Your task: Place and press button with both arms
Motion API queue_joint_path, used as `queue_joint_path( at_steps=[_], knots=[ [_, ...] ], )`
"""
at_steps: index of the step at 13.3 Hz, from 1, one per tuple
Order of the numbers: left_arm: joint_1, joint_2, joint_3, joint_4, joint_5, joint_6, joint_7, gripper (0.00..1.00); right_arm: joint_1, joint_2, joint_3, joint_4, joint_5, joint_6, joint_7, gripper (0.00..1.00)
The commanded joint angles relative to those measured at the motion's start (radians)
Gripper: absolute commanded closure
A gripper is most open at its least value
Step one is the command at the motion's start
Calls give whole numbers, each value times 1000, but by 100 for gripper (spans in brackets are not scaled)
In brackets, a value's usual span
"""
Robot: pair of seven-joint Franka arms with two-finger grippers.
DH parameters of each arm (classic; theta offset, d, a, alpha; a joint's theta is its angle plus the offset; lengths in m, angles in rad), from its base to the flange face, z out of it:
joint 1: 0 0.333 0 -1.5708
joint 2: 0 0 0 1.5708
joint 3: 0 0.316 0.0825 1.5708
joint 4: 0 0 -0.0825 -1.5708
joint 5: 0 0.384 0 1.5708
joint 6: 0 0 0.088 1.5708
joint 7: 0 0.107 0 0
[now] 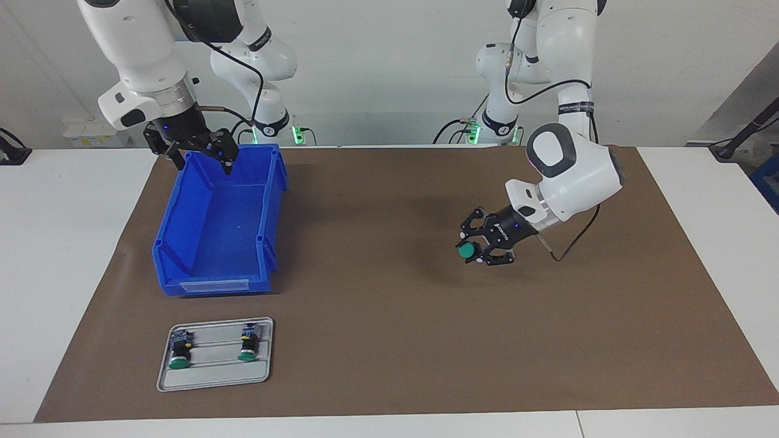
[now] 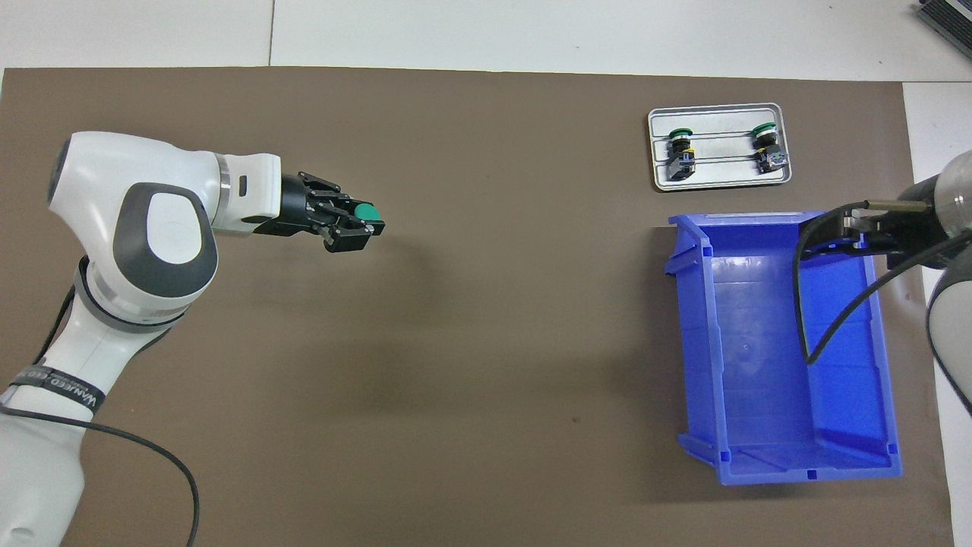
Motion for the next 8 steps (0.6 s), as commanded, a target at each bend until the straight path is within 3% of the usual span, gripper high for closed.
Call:
queue_joint_path(
  at_steps=[1,3,5,8],
  knots=[
    [32,-122,-9,-224,-180,81,275,94,-9,-22,5,-21,-1,-2,-20,0],
    [18,-156,-10,-320,-405,173,478,95,-9,-22,5,-21,-1,-2,-20,0],
    [14,-182,-15,-372,-595,181,581,94,-9,-22,5,-21,-1,-2,-20,0],
    [-6,-179,-18,-369,-696,184,583,88,-9,-22,5,-21,-1,-2,-20,0]
  ],
)
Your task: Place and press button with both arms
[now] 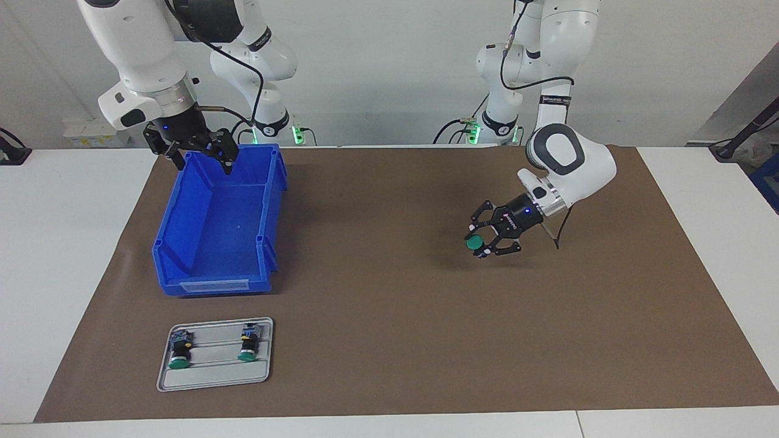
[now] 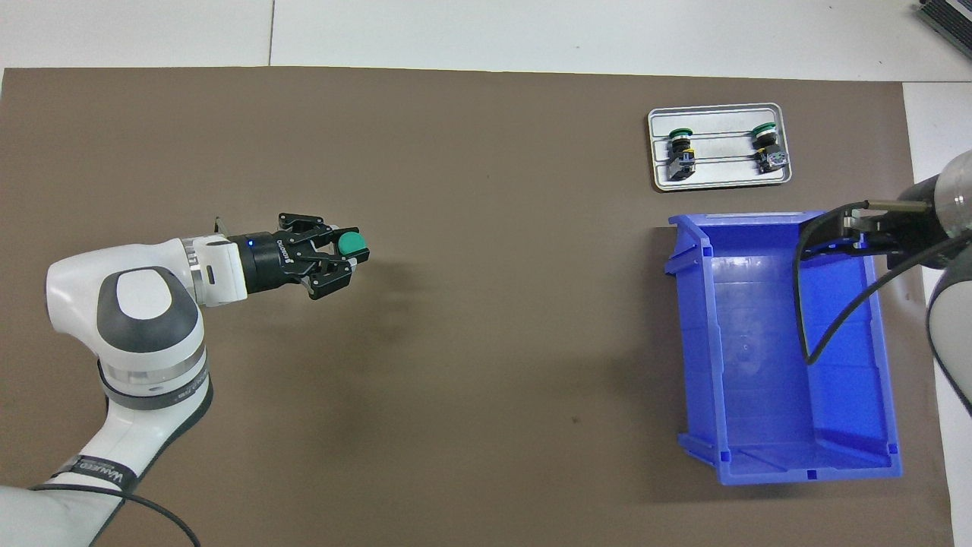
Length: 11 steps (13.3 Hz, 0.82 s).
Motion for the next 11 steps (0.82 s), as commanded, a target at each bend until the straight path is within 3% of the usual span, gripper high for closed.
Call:
queue_joint_path(
  at_steps=[1,3,8,11],
  knots=[
    [-33,-33,5,-32,-54,27,26,89,-9,-22,5,-21,-1,-2,-20,0],
    [-60,-31,4,-36,-95,36,47,90,-9,-22,5,-21,-1,-2,-20,0],
    [-88,3,2,-93,-416,18,337,86,-9,-22,5,-21,-1,-2,-20,0],
    [-105,24,4,-139,-511,-59,495,82,-9,-22,5,-20,-1,-2,-20,0]
  ],
)
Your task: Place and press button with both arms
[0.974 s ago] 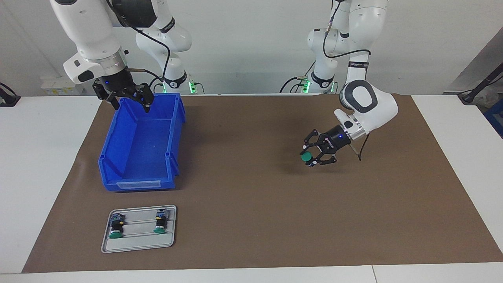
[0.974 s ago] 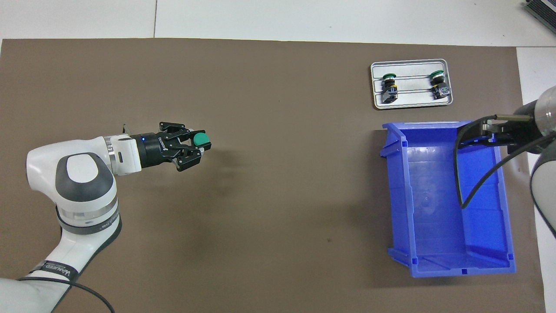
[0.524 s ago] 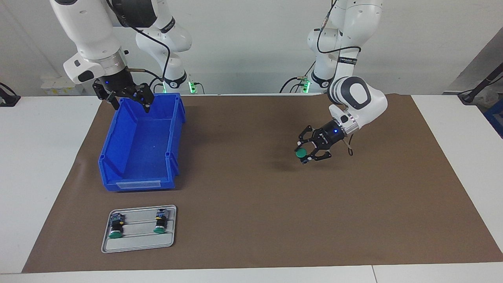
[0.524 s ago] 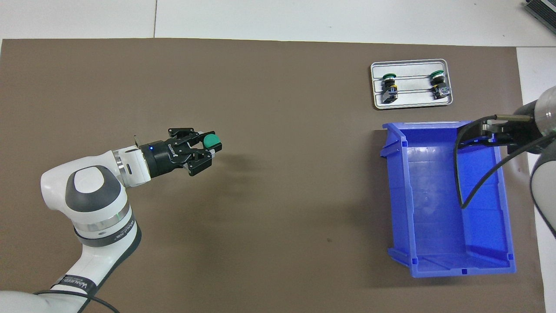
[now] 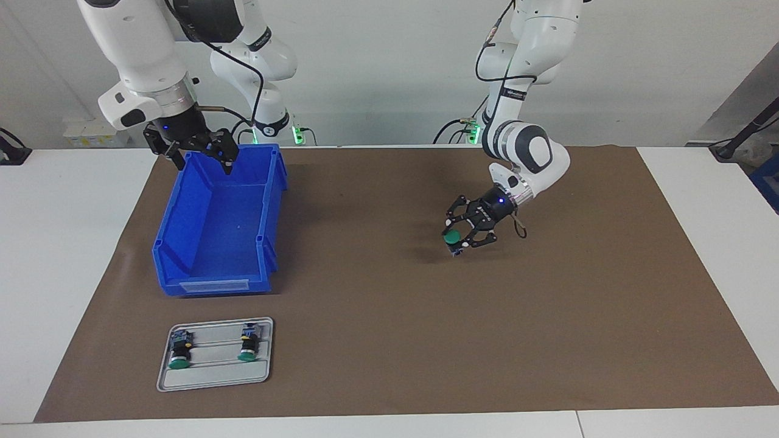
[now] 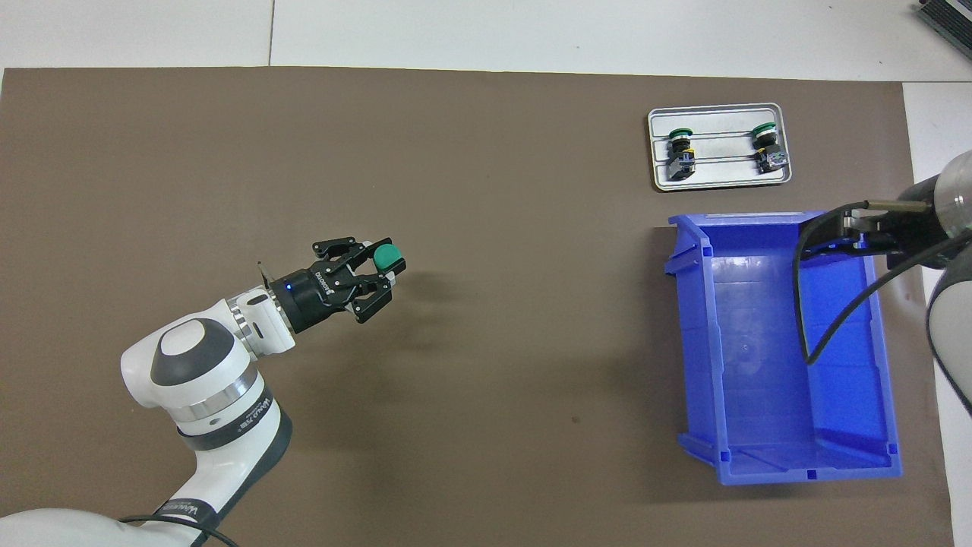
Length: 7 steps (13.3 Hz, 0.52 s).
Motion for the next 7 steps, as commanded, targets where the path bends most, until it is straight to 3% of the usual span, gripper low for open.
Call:
queue_joint_path(
  at_steps=[1,5,7],
  knots=[
    [-15,21,12,-35,-93,-85,127,80,-9,-22,5,-21,-1,-2,-20,0],
    [-16,63,12,-65,-182,-188,254,75,-9,-22,5,-21,-1,-2,-20,0],
    [-21,67,12,-80,-211,-208,276,67,-9,-22,5,-21,-1,-2,-20,0]
  ],
)
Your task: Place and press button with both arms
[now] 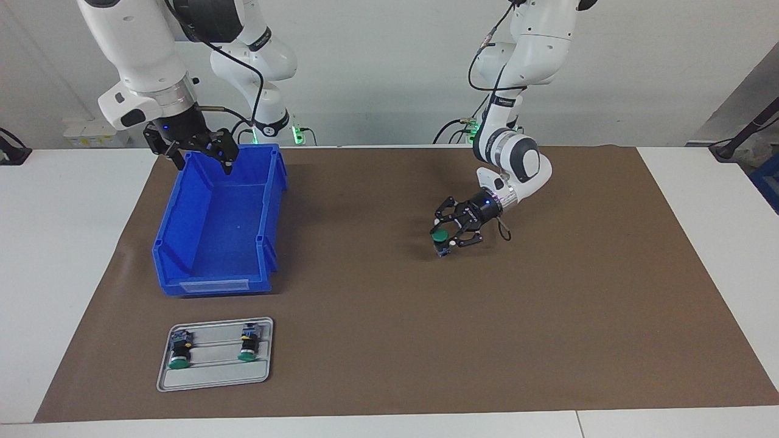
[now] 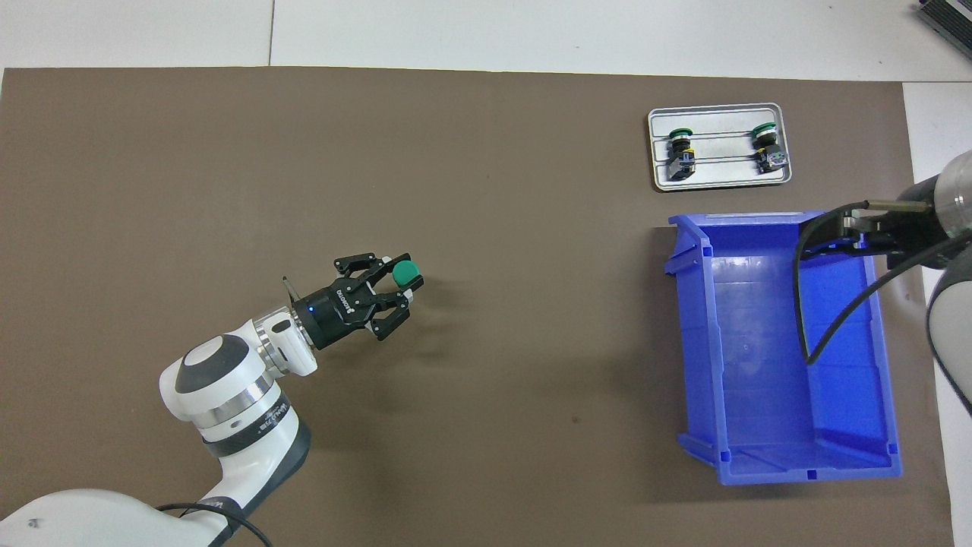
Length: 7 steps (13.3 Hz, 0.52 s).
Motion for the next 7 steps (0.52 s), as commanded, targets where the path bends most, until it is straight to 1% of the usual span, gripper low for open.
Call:
queue_joint_path(
  at_steps=[1,4,6,7],
  knots=[
    [-19,1,11,-38,-41,-36,69,67,-9,-22,5,-21,-1,-2,-20,0],
    [-26,21,11,-54,-42,-43,115,66,-9,-22,5,-21,-1,-2,-20,0],
    [-26,61,11,-65,-42,-97,167,65,-9,-22,5,-21,-1,-2,-20,0],
    [-19,92,12,-66,-42,-143,191,62,-9,-22,5,-21,-1,-2,-20,0]
  ],
)
